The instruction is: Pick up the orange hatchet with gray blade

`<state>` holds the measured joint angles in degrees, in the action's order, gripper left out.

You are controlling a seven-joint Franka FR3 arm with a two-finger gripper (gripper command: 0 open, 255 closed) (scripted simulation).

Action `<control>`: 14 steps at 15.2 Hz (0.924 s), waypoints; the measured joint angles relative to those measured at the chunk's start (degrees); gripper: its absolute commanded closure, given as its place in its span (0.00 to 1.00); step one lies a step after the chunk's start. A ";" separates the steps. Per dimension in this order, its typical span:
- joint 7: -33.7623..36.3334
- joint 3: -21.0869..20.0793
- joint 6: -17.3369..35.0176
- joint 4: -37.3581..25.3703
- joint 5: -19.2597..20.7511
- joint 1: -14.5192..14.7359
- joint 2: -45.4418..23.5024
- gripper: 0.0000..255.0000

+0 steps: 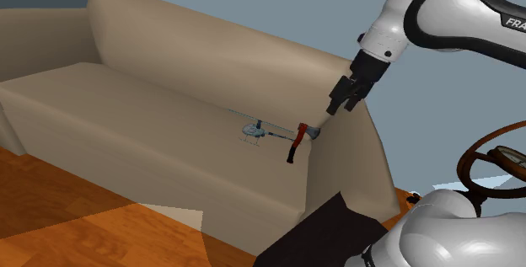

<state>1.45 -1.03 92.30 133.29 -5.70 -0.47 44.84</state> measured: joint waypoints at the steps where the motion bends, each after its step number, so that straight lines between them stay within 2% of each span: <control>1: 0.00 0.00 0.00 0.00 0.00 0.00 0.00 0.00; 8: -10.33 5.83 9.06 6.87 4.02 -0.60 -1.34 0.00; 14: -21.18 12.53 19.92 10.69 7.47 -1.13 -7.25 0.00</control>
<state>-19.73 11.50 112.23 143.97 1.77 -1.59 37.59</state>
